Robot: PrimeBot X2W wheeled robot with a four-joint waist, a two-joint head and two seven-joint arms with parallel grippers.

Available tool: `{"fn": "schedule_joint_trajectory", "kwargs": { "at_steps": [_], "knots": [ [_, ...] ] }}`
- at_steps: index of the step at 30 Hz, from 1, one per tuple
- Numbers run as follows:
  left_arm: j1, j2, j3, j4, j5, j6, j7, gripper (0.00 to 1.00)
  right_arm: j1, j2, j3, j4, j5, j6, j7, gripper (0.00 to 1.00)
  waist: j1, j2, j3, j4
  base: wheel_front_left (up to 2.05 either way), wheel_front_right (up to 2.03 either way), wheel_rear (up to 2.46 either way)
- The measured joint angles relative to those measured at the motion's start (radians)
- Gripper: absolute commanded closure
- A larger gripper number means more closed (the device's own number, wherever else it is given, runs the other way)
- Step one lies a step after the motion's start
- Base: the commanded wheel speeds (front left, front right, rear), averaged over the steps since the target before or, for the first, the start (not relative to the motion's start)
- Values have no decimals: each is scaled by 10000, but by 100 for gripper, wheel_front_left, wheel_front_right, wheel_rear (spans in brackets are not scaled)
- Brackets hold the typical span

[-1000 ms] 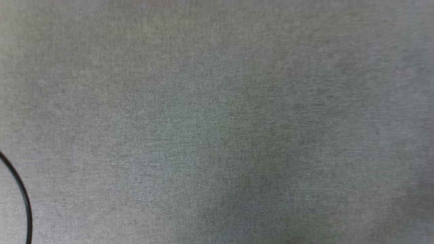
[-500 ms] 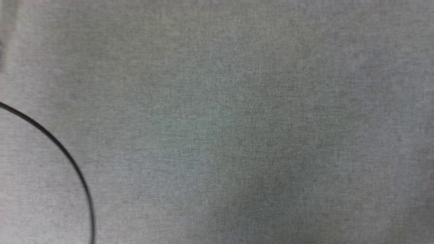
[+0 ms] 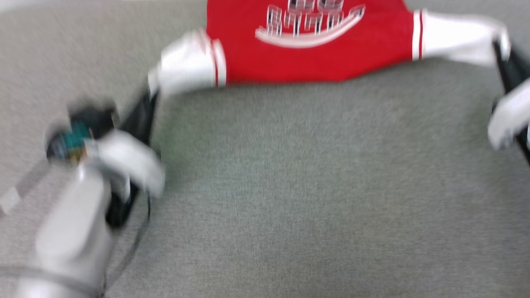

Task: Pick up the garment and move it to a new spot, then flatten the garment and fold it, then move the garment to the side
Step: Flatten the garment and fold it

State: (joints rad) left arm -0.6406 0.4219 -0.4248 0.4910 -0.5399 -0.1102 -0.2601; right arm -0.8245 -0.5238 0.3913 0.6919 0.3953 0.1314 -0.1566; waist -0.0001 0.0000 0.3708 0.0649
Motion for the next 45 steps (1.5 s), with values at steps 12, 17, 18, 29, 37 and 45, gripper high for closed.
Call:
{"fn": "schedule_joint_trajectory", "kwargs": {
  "at_steps": [12, 17, 18, 29, 37, 45],
  "knots": [
    [4963, 1452, -173, -2054, -288, 890, 481, 100, 4552, -1620, 888, -1839, 602, 4, -15, 100, -3, 0, -2375, -354, 0, 0, 0],
    [6356, 1766, -176, -3189, -556, 1336, 924, 100, 5811, -2036, 943, -2546, 1053, 2, 194, 100, -2, 0, -2886, -640, 0, 0, 0],
    [6577, 1837, -188, -3365, -575, 1386, 1011, 100, 5989, -2105, 947, -2679, 1185, 4, 297, 100, -2, 0, -2934, -683, 0, 0, 0],
    [8220, 2027, -483, -4683, -895, 1904, 1582, 100, 7627, -2587, 890, -3728, 1948, 2, 1160, 100, -1, 0, -3136, -801, 0, 0, 0],
    [8133, 1958, -717, -5271, -899, 1810, 1879, 100, 7757, -2493, 566, -4163, 2575, -4, 2226, 0, -1, 0, -3080, -692, 0, 0, 0],
    [7984, 2299, -1047, -6844, -790, 1569, 2420, 100, 6710, -2583, -510, -5879, 4357, -4, 4696, 0, 1, 0, -2617, -416, 0, 0, 0]
  ]
}}
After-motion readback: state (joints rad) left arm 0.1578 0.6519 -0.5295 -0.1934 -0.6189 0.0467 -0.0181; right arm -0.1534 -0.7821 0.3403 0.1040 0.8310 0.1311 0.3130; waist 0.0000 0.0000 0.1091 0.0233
